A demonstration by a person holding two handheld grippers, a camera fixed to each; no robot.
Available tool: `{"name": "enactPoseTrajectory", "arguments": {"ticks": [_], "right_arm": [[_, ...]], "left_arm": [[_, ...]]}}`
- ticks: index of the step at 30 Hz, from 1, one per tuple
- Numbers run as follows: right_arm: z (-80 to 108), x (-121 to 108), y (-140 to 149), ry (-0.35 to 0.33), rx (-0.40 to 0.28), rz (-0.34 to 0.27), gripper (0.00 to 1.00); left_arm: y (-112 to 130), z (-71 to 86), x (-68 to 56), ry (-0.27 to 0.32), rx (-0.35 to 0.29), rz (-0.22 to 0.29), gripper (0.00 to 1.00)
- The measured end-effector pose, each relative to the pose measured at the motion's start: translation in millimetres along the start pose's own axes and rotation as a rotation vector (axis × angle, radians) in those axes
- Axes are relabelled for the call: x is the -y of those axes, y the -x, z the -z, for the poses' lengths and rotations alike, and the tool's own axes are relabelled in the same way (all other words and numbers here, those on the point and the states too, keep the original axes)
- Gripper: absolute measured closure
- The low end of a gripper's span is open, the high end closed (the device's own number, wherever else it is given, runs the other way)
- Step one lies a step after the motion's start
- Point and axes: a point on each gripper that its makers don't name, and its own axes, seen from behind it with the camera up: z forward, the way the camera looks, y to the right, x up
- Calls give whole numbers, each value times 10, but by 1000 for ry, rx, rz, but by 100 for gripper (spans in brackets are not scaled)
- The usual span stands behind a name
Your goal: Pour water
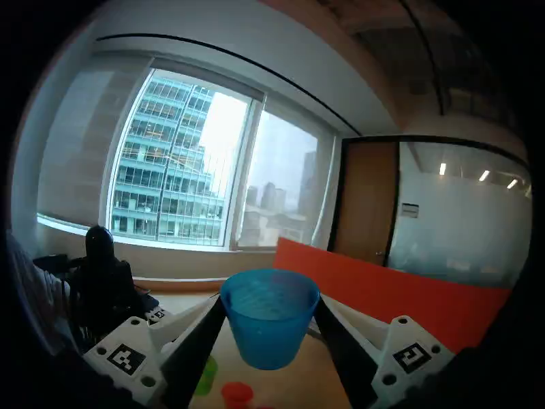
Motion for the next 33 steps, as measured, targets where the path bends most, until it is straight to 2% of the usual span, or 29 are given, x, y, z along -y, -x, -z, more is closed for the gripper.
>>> {"name": "enactPoseTrajectory", "arguments": {"ticks": [8, 14, 33], "right_arm": [[96, -49, 22, 8, 7, -32, 10], [204, -142, 202, 28, 39, -30, 10], [734, -509, 742, 111, 95, -8, 10]], "left_arm": [[-17, 18, 31, -12, 3, -3, 13], [4, 49, 79, -26, 12, -9, 13], [166, 205, 252, -65, 62, -17, 13]]}}
